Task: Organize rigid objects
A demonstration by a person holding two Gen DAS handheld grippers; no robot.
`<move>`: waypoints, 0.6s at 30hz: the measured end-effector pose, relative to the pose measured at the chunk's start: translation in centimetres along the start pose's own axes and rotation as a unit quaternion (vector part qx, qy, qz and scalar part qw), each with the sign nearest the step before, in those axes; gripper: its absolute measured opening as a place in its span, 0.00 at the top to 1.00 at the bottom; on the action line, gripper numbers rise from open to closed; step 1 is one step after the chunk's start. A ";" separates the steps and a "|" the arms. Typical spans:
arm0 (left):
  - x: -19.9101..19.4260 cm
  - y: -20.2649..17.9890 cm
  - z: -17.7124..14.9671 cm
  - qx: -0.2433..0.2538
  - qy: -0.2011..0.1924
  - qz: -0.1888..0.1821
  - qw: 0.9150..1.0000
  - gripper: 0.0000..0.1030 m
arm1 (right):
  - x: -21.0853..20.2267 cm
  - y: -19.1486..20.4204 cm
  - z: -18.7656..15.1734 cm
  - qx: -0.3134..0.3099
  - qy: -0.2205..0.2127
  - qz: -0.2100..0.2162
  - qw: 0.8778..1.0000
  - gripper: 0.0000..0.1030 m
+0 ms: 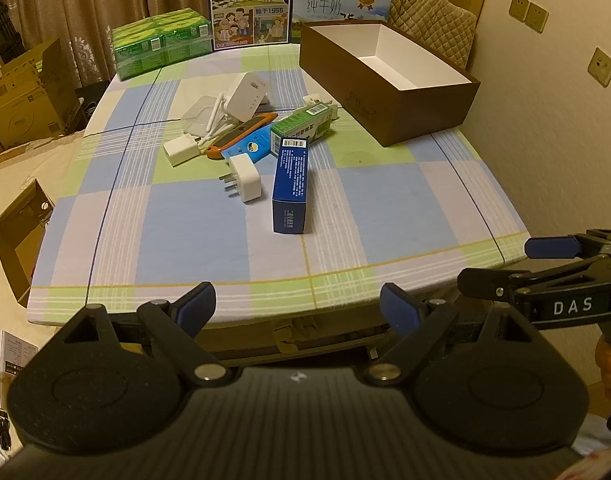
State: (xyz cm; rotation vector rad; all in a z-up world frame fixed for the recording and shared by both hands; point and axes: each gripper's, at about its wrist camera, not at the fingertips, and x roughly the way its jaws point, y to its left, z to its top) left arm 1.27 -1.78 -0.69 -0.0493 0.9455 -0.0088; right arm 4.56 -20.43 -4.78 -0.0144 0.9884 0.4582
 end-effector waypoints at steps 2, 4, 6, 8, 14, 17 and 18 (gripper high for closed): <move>0.1 -0.1 0.0 -0.002 0.000 0.001 1.000 0.15 | 0.0 -0.2 0.1 0.000 0.000 0.001 1.000 0.02; 0.1 -0.2 0.1 -0.003 0.000 0.002 1.000 0.15 | 0.1 -0.6 0.3 -0.001 0.001 0.002 1.000 0.02; 0.1 -0.2 0.2 -0.005 0.000 0.002 1.000 0.15 | 0.1 -0.8 0.3 -0.002 0.001 0.003 1.000 0.02; 0.1 -0.3 0.1 -0.007 0.001 0.003 1.000 0.15 | 0.1 -0.9 0.4 -0.004 0.002 0.004 1.000 0.02; -0.1 -0.4 -0.3 -0.018 0.001 0.010 1.000 0.15 | 0.3 -1.0 0.5 -0.014 0.005 0.011 1.000 0.02; -0.3 -0.5 -0.5 -0.023 0.000 0.016 1.000 0.15 | 0.2 -1.2 0.6 -0.017 0.004 0.016 1.000 0.02; -0.3 -0.6 -0.5 -0.026 -0.001 0.019 0.999 0.15 | 0.2 -1.3 0.6 -0.019 0.003 0.018 1.000 0.02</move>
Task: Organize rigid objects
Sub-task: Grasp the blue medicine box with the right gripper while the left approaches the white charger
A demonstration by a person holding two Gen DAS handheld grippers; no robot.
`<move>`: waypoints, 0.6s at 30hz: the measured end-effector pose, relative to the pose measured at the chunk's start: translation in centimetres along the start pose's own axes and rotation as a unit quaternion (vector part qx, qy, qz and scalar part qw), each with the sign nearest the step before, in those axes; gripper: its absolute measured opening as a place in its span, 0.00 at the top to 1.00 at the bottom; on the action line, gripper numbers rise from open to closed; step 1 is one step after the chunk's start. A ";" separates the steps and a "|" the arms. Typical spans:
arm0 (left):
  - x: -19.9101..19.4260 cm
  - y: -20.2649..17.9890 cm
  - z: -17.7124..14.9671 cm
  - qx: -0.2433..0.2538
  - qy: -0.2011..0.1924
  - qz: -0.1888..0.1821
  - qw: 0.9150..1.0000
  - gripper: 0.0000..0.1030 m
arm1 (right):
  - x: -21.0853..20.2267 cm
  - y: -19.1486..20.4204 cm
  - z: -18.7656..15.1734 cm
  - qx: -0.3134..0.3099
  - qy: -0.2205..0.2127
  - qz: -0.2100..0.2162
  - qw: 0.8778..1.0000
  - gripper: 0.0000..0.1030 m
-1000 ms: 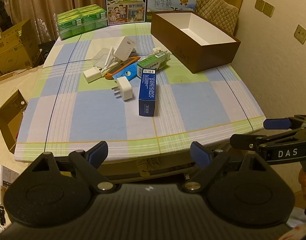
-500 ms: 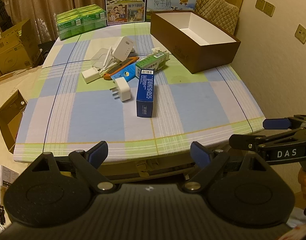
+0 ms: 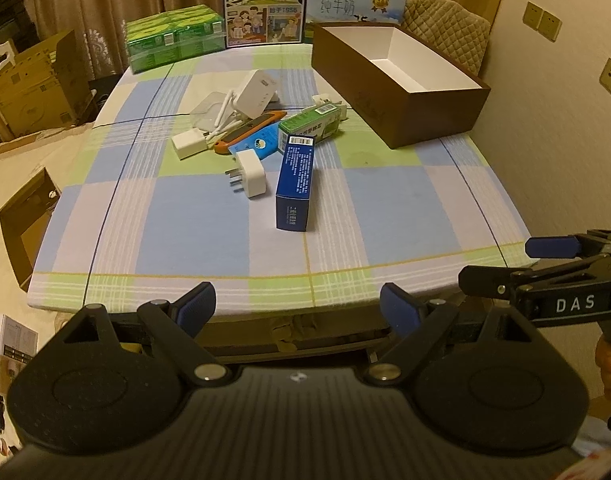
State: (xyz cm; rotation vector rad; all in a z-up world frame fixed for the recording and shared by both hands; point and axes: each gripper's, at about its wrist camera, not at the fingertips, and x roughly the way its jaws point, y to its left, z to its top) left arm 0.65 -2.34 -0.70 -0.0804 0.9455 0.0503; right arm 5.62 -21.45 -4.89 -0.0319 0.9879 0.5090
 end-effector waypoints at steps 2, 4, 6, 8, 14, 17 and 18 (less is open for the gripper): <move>0.0 0.0 -0.2 -0.007 0.000 0.006 1.000 0.15 | 0.0 -0.2 0.1 -0.003 -0.001 0.002 1.000 0.02; 0.0 0.0 -0.4 -0.013 0.001 0.012 1.000 0.15 | 0.1 -0.2 0.2 -0.009 -0.003 0.003 1.000 0.02; 0.0 0.0 -0.4 -0.018 0.002 0.017 1.000 0.15 | 0.2 -0.3 0.3 -0.015 -0.006 0.004 1.000 0.02; 0.1 0.2 -0.4 -0.022 0.002 0.023 0.999 0.15 | 0.4 -0.2 0.5 -0.021 -0.009 0.005 1.000 0.02; 1.0 1.3 0.3 -0.029 0.008 0.037 0.999 0.15 | 1.6 0.4 1.5 -0.034 -0.011 0.011 0.999 0.02; 1.9 2.2 0.9 -0.028 0.013 0.042 0.999 0.15 | 2.7 0.9 2.3 -0.032 -0.010 0.013 0.999 0.02; 2.3 2.5 1.2 -0.028 0.016 0.042 0.999 0.15 | 3.3 1.0 2.8 -0.023 -0.008 0.011 1.000 0.02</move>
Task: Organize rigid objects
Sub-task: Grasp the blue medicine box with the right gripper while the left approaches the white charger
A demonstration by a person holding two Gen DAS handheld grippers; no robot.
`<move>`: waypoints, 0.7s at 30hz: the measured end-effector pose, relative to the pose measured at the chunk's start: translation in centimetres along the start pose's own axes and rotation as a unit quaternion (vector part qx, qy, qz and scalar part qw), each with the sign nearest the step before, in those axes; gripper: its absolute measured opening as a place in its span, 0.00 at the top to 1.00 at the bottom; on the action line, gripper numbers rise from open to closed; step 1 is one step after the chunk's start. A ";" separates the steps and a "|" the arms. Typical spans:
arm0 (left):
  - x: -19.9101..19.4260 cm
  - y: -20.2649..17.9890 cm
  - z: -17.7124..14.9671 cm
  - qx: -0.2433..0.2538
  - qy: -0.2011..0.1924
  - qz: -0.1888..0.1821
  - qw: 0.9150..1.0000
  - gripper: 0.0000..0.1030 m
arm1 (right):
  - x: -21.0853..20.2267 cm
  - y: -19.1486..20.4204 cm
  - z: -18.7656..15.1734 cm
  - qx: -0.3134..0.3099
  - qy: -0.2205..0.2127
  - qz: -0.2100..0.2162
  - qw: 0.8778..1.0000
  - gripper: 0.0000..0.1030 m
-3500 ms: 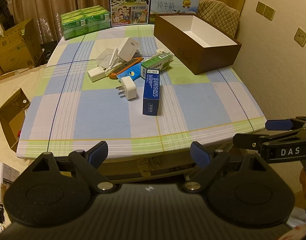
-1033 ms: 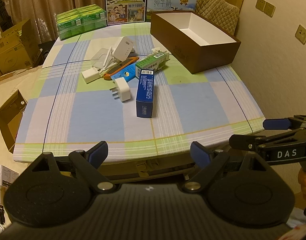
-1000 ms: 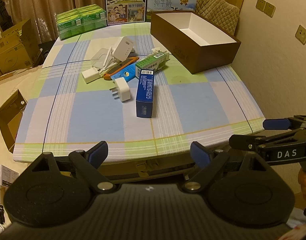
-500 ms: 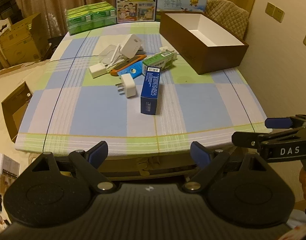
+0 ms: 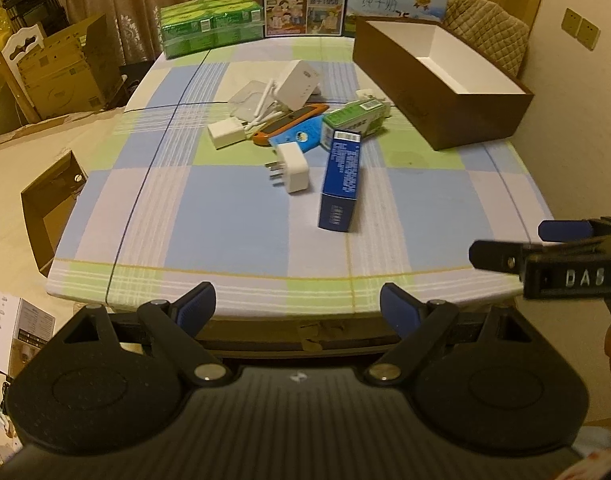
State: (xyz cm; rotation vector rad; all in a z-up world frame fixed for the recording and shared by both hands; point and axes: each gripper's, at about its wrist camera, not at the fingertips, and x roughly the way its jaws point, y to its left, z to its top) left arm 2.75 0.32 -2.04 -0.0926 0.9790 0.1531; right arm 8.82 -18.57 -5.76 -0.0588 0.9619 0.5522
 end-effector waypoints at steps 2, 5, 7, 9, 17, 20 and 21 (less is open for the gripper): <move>1.0 0.7 0.6 0.002 0.007 0.000 1.000 0.15 | 0.9 0.1 0.7 0.016 0.003 0.005 1.000 0.02; 2.8 1.8 1.7 0.006 0.015 -0.005 1.000 0.15 | 2.5 0.5 2.0 0.028 0.003 0.005 1.000 0.02; 4.1 2.5 2.4 0.006 0.023 -0.005 1.000 0.15 | 3.7 0.8 2.9 0.032 0.009 0.003 0.999 0.02; 5.6 3.5 3.2 0.008 0.030 -0.004 1.000 0.15 | 5.2 1.4 3.7 0.033 0.014 0.002 0.999 0.04; 10.3 6.7 6.1 0.018 0.054 -0.011 0.998 0.15 | 11.7 3.2 5.9 0.040 0.054 -0.004 0.998 0.18; 11.8 7.6 6.9 0.025 0.063 -0.012 0.998 0.15 | 13.5 3.6 6.6 0.040 0.060 -0.014 0.997 0.20; 12.3 7.9 7.2 0.026 0.067 -0.014 0.997 0.15 | 14.1 3.7 6.9 0.040 0.063 -0.016 0.997 0.21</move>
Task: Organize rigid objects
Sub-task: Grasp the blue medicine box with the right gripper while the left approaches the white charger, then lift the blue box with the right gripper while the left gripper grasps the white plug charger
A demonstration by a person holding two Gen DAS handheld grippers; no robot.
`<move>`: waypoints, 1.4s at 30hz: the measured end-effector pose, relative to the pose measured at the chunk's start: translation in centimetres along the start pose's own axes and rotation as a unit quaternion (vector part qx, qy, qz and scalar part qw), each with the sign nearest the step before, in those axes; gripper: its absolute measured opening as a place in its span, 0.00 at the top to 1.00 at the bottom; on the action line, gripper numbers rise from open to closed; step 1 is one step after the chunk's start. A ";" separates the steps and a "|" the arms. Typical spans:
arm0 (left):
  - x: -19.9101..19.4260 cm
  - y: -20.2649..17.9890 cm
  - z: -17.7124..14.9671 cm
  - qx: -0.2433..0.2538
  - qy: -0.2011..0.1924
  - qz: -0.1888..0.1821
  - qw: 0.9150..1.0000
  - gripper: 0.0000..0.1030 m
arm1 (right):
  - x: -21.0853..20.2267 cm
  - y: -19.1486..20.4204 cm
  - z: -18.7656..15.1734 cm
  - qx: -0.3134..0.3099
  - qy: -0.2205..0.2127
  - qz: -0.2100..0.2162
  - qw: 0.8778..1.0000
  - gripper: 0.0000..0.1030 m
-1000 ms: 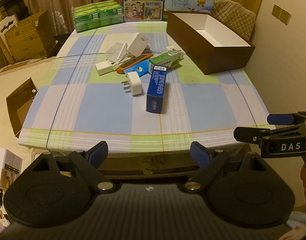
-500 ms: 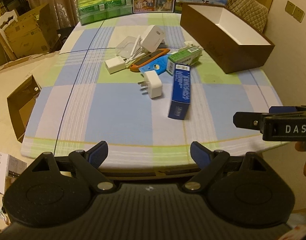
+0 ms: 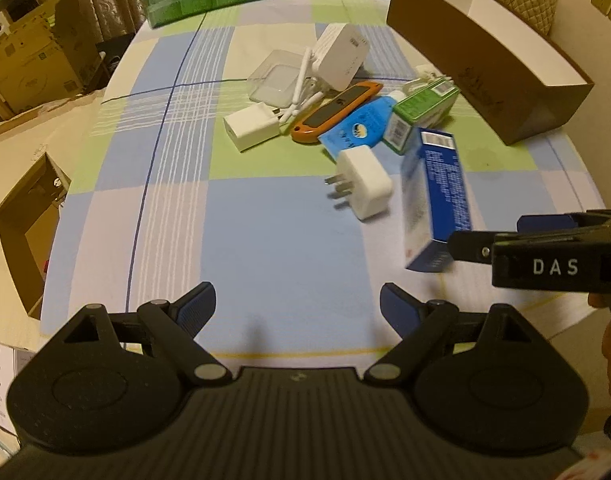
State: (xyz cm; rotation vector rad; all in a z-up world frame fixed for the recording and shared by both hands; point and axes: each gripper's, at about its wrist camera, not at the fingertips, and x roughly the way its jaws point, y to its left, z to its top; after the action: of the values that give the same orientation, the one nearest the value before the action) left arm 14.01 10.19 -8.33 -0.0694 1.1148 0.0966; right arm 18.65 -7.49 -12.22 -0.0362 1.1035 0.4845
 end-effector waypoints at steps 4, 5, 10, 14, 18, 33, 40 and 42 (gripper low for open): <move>1.4 1.0 1.0 0.005 0.008 -0.007 1.000 0.15 | 1.8 0.4 0.9 0.004 0.006 -0.008 1.000 0.24; 1.6 1.2 1.1 0.007 0.009 -0.009 1.000 0.15 | 2.2 0.5 1.1 0.004 0.008 -0.011 1.000 0.26; 3.0 1.8 2.3 0.026 0.009 -0.028 0.999 0.16 | 4.3 0.6 1.8 0.009 0.020 -0.023 0.999 0.36; 4.0 1.7 3.1 0.047 0.004 -0.048 0.998 0.17 | 5.1 0.2 2.1 0.016 0.023 -0.029 0.999 0.43; 5.1 1.3 3.8 0.073 -0.004 -0.067 0.995 0.17 | 5.1 -0.1 2.2 0.011 0.018 -0.043 0.999 0.61; 8.5 -1.7 5.6 0.197 -0.070 -0.114 0.971 0.17 | 3.2 -5.7 1.9 0.083 -0.002 -0.147 0.986 0.65; 10.4 -2.5 6.4 0.253 -0.087 -0.145 0.953 0.19 | 2.9 -6.5 2.1 0.095 -0.002 -0.156 0.983 0.65; 10.9 -2.8 6.6 0.266 -0.088 -0.148 0.949 0.24 | 2.9 -6.7 2.2 0.100 -0.002 -0.155 0.983 0.65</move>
State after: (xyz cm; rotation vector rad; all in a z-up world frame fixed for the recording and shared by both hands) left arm 24.95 8.60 -15.26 0.2509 0.9101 -0.4593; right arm 24.13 -11.90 -15.09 -0.0298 1.1140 0.0942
